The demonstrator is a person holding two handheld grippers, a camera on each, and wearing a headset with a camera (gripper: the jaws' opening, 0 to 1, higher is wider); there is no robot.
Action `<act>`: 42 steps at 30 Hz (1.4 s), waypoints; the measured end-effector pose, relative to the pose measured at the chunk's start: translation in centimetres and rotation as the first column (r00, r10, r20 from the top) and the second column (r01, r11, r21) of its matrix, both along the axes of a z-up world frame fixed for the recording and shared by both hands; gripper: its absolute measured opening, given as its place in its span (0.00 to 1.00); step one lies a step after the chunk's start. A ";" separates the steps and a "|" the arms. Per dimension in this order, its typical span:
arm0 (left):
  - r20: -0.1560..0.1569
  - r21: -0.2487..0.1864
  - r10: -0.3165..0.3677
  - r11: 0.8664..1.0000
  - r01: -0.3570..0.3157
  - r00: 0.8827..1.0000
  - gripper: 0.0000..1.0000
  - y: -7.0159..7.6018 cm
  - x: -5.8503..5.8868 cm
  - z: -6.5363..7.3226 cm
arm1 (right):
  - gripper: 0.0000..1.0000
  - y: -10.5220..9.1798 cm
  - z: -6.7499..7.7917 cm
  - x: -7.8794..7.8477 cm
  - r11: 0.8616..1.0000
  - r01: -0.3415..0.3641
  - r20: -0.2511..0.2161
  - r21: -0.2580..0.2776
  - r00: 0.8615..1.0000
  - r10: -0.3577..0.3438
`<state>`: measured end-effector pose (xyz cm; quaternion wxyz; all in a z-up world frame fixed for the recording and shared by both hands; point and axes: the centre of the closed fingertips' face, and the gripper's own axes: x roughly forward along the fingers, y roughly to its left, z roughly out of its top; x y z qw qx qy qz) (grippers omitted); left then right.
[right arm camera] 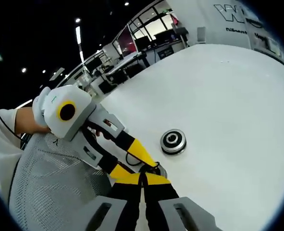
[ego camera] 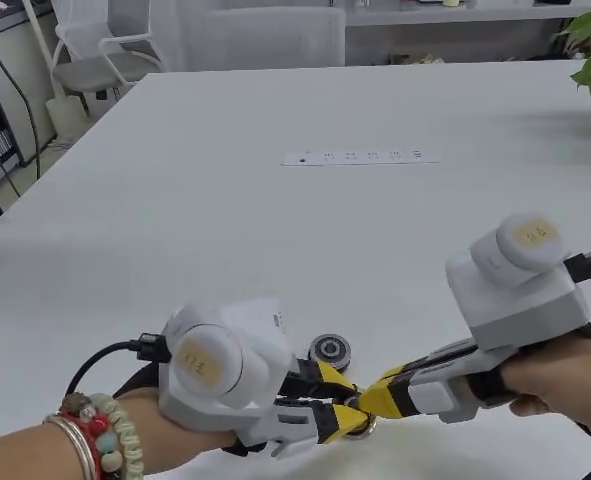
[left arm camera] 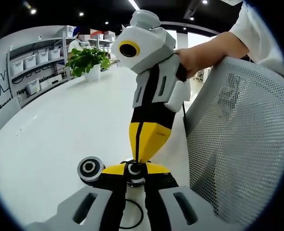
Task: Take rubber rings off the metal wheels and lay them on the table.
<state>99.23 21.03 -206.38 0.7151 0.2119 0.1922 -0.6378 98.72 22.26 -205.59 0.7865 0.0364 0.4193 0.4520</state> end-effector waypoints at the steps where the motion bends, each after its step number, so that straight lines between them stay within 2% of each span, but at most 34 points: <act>1: -0.001 -0.001 0.001 1.000 -0.001 1.000 0.09 0.0 0.0 0.0 | 0.00 -0.2 -0.2 0.0 1.000 -0.016 0.015 -0.024 1.000 0.016; 5: -0.003 -0.003 0.003 1.000 -0.003 1.000 0.09 0.0 0.0 0.0 | 0.00 -0.3 -0.3 0.0 1.000 0.006 -0.010 -0.001 1.000 -0.006; 15: -0.004 0.016 -0.001 1.000 0.001 1.000 0.09 0.0 0.0 0.0 | 0.00 -0.9 -0.8 0.2 0.999 0.008 0.019 -0.051 1.000 -0.007; 26: -0.018 0.034 0.000 0.999 0.000 1.000 0.09 0.2 0.1 0.0 | 0.00 -0.9 -0.7 0.4 0.999 0.022 0.013 -0.038 1.000 -0.022; 30: -0.017 0.061 -0.003 0.998 0.004 1.000 0.10 0.3 0.1 0.0 | 0.00 -0.8 -0.5 0.4 0.999 0.022 0.019 -0.034 1.000 -0.022; 35: -0.047 0.056 -0.020 0.998 0.023 0.999 0.16 0.3 -0.3 0.5 | 0.00 -0.8 -0.5 0.5 0.999 0.024 0.020 -0.032 1.000 -0.023; 39: -0.024 0.059 -0.084 0.995 0.085 0.996 0.26 0.4 -0.9 1.0 | 0.00 -0.9 -0.5 0.5 0.999 0.030 0.016 -0.030 0.999 -0.029; 41: -0.023 0.051 -0.085 0.995 0.086 0.996 0.34 0.4 -0.9 1.5 | 0.00 -0.9 -0.6 0.5 0.999 0.030 0.016 -0.034 0.999 -0.029; 42: -0.033 0.044 -0.084 0.995 0.086 0.996 0.38 0.4 -0.9 1.9 | 0.00 -0.9 -0.6 0.5 0.999 0.031 0.016 -0.035 0.999 -0.030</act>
